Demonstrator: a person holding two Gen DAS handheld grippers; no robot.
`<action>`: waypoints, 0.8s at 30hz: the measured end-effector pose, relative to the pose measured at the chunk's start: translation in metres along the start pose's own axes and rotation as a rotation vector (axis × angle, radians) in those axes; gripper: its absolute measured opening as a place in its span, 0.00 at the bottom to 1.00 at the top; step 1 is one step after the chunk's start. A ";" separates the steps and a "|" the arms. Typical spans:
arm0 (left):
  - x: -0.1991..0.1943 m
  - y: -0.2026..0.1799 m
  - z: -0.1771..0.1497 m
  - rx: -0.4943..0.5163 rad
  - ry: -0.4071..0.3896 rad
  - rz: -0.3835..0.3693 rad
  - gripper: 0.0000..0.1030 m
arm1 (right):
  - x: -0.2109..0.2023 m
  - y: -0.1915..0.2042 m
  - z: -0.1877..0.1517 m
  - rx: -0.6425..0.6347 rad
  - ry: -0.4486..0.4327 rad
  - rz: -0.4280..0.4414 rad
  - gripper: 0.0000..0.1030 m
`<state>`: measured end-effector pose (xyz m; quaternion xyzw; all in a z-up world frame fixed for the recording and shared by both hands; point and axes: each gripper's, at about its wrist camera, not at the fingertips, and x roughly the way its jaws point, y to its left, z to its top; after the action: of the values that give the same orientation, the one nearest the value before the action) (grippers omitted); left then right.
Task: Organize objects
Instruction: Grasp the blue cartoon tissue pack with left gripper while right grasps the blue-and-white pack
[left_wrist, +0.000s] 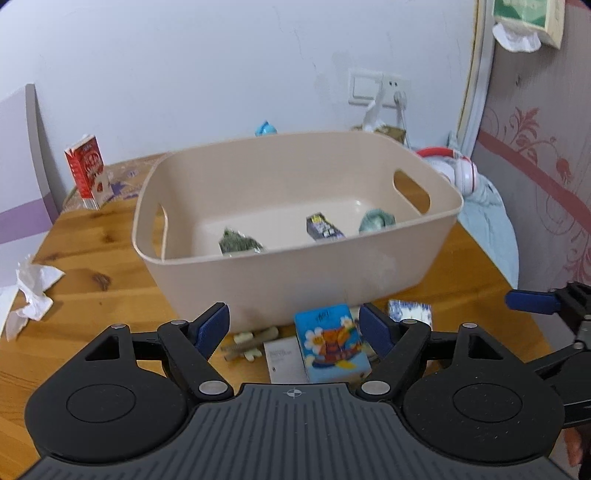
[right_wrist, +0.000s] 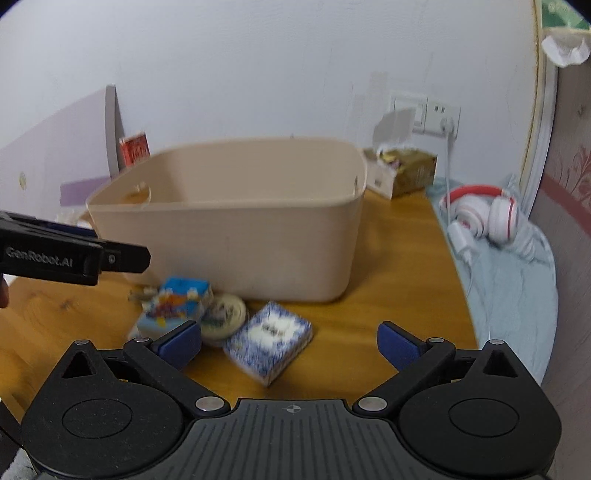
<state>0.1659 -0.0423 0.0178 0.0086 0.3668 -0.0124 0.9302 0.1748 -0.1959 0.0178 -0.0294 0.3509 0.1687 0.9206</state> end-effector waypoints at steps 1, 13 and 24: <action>0.003 -0.001 -0.002 0.004 0.006 -0.001 0.77 | 0.004 0.001 -0.002 0.002 0.011 0.001 1.00; 0.045 -0.012 -0.016 0.003 0.124 -0.049 0.77 | 0.044 0.019 -0.014 0.017 0.088 -0.012 1.00; 0.071 -0.011 -0.017 -0.047 0.177 -0.047 0.71 | 0.063 0.026 -0.014 0.028 0.088 -0.039 0.99</action>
<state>0.2060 -0.0539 -0.0428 -0.0206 0.4479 -0.0248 0.8935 0.2008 -0.1553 -0.0320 -0.0306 0.3929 0.1442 0.9077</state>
